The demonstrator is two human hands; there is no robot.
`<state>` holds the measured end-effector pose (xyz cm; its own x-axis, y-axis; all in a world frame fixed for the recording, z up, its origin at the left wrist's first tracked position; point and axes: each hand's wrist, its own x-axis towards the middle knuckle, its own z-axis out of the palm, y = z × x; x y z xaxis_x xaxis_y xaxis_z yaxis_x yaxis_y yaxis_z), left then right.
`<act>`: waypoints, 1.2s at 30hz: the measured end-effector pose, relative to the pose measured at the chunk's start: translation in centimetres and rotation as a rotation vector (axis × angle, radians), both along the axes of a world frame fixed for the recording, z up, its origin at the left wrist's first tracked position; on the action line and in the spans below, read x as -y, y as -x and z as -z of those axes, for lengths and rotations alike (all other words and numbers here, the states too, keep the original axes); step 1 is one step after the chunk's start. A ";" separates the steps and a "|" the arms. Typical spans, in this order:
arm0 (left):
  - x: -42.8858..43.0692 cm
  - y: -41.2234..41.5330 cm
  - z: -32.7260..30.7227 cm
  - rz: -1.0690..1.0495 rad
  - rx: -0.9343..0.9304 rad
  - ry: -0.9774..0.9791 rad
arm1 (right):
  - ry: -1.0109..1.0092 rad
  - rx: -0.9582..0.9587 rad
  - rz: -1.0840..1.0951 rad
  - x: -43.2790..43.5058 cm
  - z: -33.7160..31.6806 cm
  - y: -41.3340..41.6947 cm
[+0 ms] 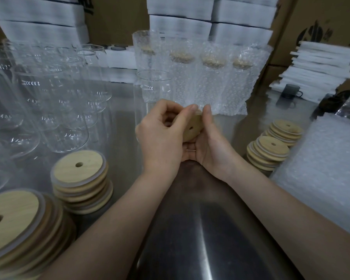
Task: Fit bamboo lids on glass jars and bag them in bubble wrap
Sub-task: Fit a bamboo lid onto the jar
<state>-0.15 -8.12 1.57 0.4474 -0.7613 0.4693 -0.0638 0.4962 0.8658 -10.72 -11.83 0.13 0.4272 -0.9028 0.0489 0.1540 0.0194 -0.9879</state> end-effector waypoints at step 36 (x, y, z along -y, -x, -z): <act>0.0 -0.9 -0.1 0.125 0.079 -0.099 | 0.045 -0.030 0.069 -0.5 -0.5 -0.4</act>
